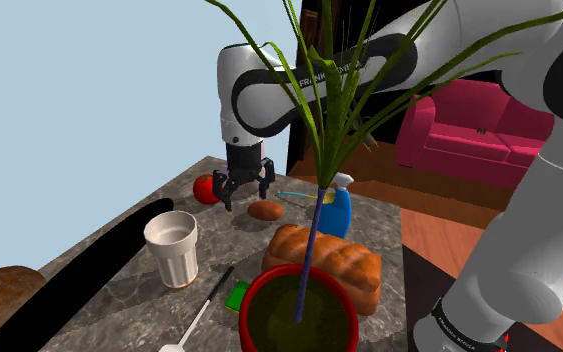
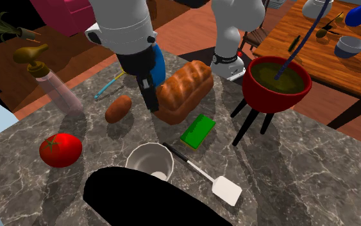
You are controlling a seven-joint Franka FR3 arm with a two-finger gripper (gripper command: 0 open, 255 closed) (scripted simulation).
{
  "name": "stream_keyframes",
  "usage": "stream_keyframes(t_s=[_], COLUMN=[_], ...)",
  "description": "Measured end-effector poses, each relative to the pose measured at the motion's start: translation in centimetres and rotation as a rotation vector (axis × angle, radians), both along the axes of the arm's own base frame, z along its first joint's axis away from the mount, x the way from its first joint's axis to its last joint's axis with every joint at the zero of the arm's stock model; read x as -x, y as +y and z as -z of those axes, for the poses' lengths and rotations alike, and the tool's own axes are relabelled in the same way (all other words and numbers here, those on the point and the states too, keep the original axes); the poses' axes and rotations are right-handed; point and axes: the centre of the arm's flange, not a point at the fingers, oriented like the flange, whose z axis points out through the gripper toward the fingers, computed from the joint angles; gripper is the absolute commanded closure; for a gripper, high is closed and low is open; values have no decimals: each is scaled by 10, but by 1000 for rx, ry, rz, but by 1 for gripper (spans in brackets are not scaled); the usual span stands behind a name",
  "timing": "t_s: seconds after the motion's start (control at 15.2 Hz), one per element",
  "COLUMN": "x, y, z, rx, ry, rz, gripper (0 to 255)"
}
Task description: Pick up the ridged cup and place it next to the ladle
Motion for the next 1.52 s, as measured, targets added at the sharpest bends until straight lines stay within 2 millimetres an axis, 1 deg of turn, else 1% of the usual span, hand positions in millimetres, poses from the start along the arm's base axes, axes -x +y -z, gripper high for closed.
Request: stream_keyframes(t_s=[0.2,0.26,0.4,0.46,0.59,0.66,0.79,1.12,1.52], x=[-20,-24,-38,-46,-56,-58,-60,-59,-59], y=[31,43,66,79,97,102,107,109,109], z=[8,9,8,11,18,22,31,56,60], rx=[-17,-23,-34,-41,-51,-54,-56,-57,-57], ry=[-6,-8,-11,-15,-18,-19,-20,-20,-20], rz=[-4,-6,-9,-10,-12,-13,-13,-13,-13], gripper=[0,0,0,0,0,0,0,0,0])
